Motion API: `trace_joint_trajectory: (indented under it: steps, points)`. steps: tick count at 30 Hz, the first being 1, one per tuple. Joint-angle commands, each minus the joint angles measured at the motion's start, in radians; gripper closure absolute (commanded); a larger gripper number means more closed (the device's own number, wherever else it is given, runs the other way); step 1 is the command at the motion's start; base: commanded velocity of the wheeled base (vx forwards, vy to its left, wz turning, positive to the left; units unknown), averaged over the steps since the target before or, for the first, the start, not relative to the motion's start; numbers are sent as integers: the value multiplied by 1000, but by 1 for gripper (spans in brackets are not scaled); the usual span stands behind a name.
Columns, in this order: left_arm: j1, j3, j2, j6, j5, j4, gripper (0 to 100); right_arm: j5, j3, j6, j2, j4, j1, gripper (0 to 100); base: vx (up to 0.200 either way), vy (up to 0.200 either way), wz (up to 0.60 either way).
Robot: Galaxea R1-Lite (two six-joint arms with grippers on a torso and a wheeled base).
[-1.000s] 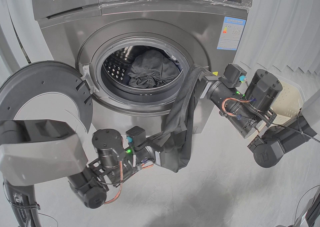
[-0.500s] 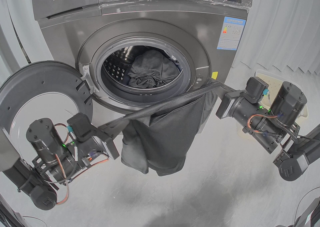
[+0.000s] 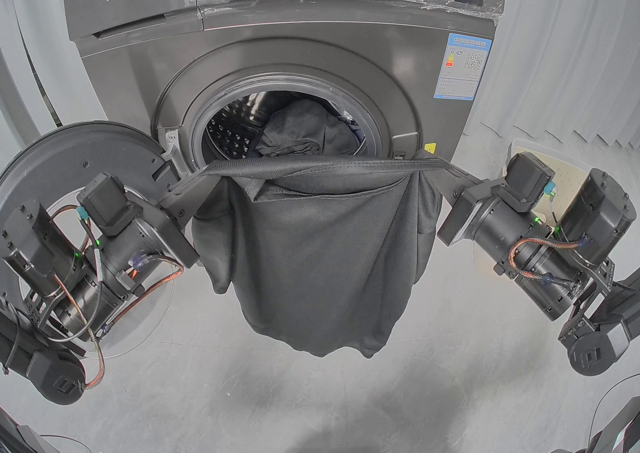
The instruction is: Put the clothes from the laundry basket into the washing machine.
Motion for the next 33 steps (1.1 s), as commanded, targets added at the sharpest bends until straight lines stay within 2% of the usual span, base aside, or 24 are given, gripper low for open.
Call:
trace_joint_trajectory:
  steps: [1,21,25,28,33]
  points:
    - [-1,-15,-38,1,2,-1,100,-2,-5,0,-5,-1,3,100,0,0,0]
    - [-11,1,-58,6,-5,2,100,-5,-28,0,-8,-1,5,100,0,0,0]
    - [-42,23,-50,9,-5,5,100,-3,-28,2,-3,-1,8,100,0,0,0]
    - [-94,20,-36,12,-4,9,100,0,-18,6,14,0,9,100,0,0,0]
    - [-111,-8,-16,40,-5,11,100,-2,-13,8,81,2,41,100,0,0,0]
